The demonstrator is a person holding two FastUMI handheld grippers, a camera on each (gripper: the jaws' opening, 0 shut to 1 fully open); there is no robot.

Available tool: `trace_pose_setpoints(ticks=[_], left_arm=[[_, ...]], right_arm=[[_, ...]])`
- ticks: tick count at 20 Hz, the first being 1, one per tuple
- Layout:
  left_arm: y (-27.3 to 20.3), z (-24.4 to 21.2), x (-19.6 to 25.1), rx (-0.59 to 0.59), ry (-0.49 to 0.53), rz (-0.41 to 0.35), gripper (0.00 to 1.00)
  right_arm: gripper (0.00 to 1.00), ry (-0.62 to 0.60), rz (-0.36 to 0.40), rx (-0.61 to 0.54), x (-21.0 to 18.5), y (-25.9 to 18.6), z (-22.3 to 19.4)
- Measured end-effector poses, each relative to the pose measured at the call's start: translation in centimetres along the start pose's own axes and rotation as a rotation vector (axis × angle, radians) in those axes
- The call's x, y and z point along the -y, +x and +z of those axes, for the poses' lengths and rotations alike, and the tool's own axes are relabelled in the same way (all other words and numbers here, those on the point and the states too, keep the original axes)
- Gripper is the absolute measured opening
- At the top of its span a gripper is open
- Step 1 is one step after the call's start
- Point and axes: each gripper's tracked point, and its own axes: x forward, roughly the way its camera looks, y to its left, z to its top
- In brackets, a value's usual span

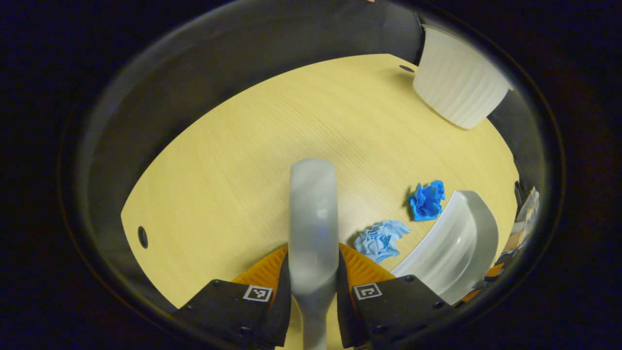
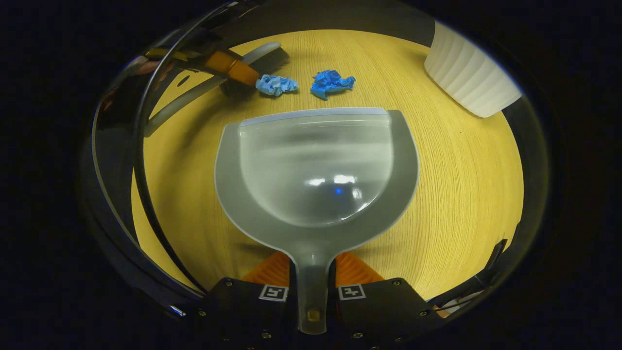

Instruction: Pick up the small broom and dustpan from the desktop, sweep the trash into the dustpan with the broom, and then empty the trash into the garbage bin.

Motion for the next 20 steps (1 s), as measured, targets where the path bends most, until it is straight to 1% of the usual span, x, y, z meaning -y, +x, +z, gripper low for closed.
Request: trace_pose_setpoints(ticks=[1,2,3,5,9,11,13,15,16,17,18,19,20], left_arm=[[0.4,0.2,0.6,-0.010,0.025,-0.021,0.44],[0.4,0.4,1.1,-0.020,0.053,-0.040,0.44],[0.6,0.7,1.6,-0.030,0.080,-0.060,0.48],[0.9,1.1,2.4,-0.041,0.149,-0.106,0.49],[1.1,1.1,3.9,-0.063,0.337,-0.203,0.47],[0.4,0.8,4.3,-0.075,0.408,-0.253,0.47],[-0.7,0.2,4.6,-0.086,0.443,-0.298,0.47],[-2.0,-0.3,4.2,-0.081,0.482,-0.323,0.47],[-2.8,-0.7,3.8,-0.080,0.496,-0.337,0.48],[-3.7,-1.1,3.4,-0.081,0.507,-0.354,0.47],[-4.7,-1.8,3.2,-0.089,0.509,-0.379,0.48],[-5.8,-2.6,3.2,-0.095,0.512,-0.406,0.47],[-6.8,-3.5,3.0,-0.103,0.519,-0.429,0.49]], right_arm=[[0.23,-0.002,-0.003,0.002,0.0,-0.1,0.0],[0.23,-0.003,-0.004,0.001,-0.1,-0.4,0.1],[0.23,-0.005,-0.003,-0.001,0.0,-0.4,0.0],[0.23,-0.008,-0.004,-0.003,0.1,0.0,0.2],[0.23,-0.015,-0.004,-0.006,-0.1,-0.1,0.3],[0.23,-0.015,-0.005,-0.005,-0.1,-0.4,0.5],[0.23,-0.014,-0.007,-0.001,-0.2,-0.7,0.8],[0.23,-0.012,-0.009,-0.001,-0.3,-0.3,1.1],[0.23,-0.012,-0.010,0.001,-0.4,-0.2,1.2],[0.23,-0.011,-0.011,0.002,-0.3,-0.1,1.5],[0.25,-0.011,-0.012,0.007,-0.3,-0.1,2.1],[0.23,-0.007,-0.011,0.008,-0.4,-0.1,2.3],[0.23,-0.003,-0.011,0.010,-0.6,-0.4,2.7]])
